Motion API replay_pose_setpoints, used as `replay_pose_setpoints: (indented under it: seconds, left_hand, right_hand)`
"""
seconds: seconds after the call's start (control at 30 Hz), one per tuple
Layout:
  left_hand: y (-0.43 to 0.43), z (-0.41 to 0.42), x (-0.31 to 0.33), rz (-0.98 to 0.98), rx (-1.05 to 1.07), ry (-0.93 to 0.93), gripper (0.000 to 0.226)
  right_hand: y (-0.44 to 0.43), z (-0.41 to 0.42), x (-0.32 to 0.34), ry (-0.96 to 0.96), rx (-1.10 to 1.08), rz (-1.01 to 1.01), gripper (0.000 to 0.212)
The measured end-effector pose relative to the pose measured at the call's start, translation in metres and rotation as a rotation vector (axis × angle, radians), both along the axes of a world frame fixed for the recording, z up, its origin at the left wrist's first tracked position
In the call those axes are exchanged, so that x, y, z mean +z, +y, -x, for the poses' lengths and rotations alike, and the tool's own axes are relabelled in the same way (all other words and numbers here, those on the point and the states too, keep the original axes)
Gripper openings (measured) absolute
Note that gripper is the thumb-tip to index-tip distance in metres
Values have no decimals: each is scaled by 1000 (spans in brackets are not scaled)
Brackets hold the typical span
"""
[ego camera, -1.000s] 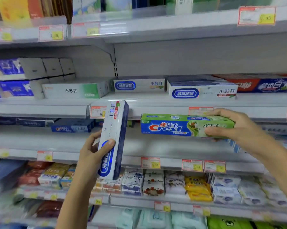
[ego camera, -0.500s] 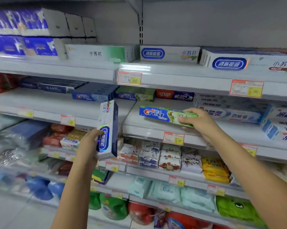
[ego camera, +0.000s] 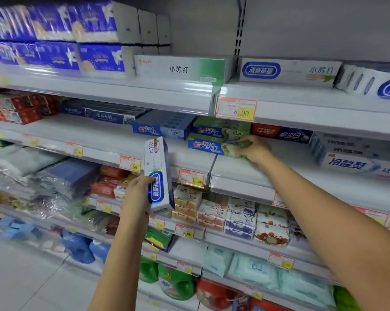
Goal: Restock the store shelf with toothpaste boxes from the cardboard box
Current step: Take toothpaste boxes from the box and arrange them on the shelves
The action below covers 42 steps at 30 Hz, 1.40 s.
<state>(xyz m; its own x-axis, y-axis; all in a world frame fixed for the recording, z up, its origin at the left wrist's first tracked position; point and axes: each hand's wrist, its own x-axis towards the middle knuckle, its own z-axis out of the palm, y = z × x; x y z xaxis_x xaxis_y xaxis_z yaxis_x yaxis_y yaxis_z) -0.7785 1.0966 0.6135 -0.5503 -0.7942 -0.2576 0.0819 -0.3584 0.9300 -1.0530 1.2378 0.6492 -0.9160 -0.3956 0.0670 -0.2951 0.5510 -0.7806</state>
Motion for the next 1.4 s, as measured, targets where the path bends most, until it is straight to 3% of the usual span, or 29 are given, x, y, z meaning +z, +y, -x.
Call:
replay_pose_setpoints:
  seconds: [0.1,0.37,0.53,0.73,0.87,0.93,1.0,1.03,1.1,1.17,1.4]
  left_hand:
    - [-3,7,1,9,-31,32,24]
    - [-9,23,5,31,-111,60,23]
    - [-14,29,9,60,-148,41,15]
    - [-17,27,11,34,-180,33,30]
    - [-10,17,13,51,-241,61,33]
    - [-6,10,14,68,-298,78,37]
    - [0,3,17,106,-408,74,44]
    - [3,0,20,142,-469,69,47]
    - [13,-5,30,224,-558,54,47]
    - [24,-8,42,300,-621,43,46]
    - [86,2,89,486,-859,59,45]
  right_hand:
    - [-11,12,2,101,-74,-99,50]
    - [-35,36,-13,54,-330,22,81]
    - [-41,44,-21,106,-323,-121,60]
    - [-45,44,-22,125,-350,-166,66]
    - [-43,24,-13,49,-345,-109,81]
    - [-36,10,-8,100,-228,47,68]
    - [-17,-25,-2,124,-4,236,40]
    - [-5,-49,4,6,121,332,34]
    - [24,-89,16,-294,359,487,43]
    - [51,-111,27,-403,516,502,48]
    - [127,-135,78,-208,493,539,32]
